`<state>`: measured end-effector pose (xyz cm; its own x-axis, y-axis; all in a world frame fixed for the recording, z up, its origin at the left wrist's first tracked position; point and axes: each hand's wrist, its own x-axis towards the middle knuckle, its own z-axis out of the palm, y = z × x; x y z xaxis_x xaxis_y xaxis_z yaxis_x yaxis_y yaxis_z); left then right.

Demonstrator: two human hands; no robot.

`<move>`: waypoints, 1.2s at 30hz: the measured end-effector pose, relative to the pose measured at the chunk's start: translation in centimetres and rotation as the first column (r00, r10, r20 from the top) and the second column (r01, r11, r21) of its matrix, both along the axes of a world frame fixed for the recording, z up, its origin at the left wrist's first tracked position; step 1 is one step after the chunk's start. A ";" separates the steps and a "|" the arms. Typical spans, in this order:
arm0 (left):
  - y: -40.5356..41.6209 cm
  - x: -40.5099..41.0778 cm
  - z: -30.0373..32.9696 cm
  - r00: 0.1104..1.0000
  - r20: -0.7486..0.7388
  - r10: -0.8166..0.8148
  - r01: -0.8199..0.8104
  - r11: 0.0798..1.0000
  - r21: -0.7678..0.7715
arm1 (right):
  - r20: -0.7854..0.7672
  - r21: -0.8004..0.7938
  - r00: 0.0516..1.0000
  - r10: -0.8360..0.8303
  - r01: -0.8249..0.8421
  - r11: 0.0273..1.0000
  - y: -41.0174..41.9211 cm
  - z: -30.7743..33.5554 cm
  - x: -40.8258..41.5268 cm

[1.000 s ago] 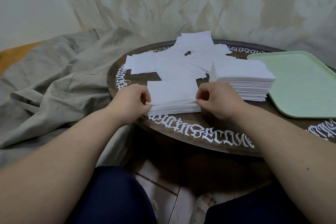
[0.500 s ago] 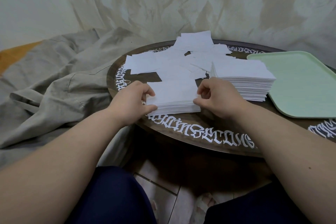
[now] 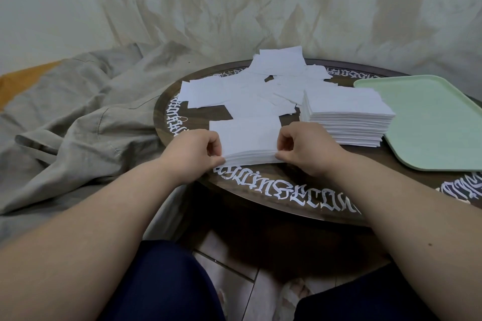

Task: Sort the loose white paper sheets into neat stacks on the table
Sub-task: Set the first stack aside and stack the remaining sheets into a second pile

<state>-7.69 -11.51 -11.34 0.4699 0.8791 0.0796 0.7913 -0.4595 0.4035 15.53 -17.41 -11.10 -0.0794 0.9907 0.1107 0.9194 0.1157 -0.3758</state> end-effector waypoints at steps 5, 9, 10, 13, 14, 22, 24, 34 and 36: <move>0.0 -0.1 0.1 0.999 -0.026 0.021 -0.020 0.999 0.029 | 0.000 0.006 1.000 -0.005 0.005 1.000 0.0 0.0 0.0; 0.0 -0.1 0.0 0.995 -0.094 0.028 -0.026 0.999 0.025 | 0.023 -0.009 1.000 0.010 -0.009 1.000 0.2 -0.4 0.0; 0.0 0.0 0.0 0.995 -0.096 0.027 -0.024 0.999 0.026 | 0.022 -0.013 1.000 0.009 -0.009 1.000 0.2 -0.4 0.0; 0.0 0.0 0.0 0.996 -0.083 0.029 -0.027 0.999 0.018 | 0.022 -0.029 1.000 0.004 -0.003 1.000 0.3 -0.5 0.1; 0.0 -0.1 0.0 0.996 -0.083 0.033 -0.031 0.999 0.021 | 0.022 -0.030 1.000 0.000 0.001 1.000 0.3 -0.5 0.1; -0.1 0.1 0.0 0.991 -0.127 0.035 -0.034 0.999 0.011 | 0.015 -0.019 1.000 -0.026 0.026 0.999 0.3 -0.6 0.3; -0.1 0.2 0.0 0.989 -0.146 0.035 -0.035 0.999 0.003 | 0.000 -0.031 0.999 -0.032 0.032 0.999 0.3 -0.7 0.2; 0.2 0.1 -0.5 0.986 -0.153 0.059 -0.060 0.998 0.004 | 0.007 -0.042 1.000 -0.009 0.010 0.999 0.3 -0.9 -0.3; 0.2 -0.1 -0.5 0.986 -0.156 0.059 -0.057 0.998 0.017 | 0.016 -0.035 1.000 -0.010 0.010 0.999 0.4 -1.0 -0.3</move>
<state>-7.75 -11.35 -11.81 0.4256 0.9047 0.0206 0.8696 -0.4152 0.2672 15.22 -17.05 -12.14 -0.0709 0.9947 0.0750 0.9265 0.0935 -0.3644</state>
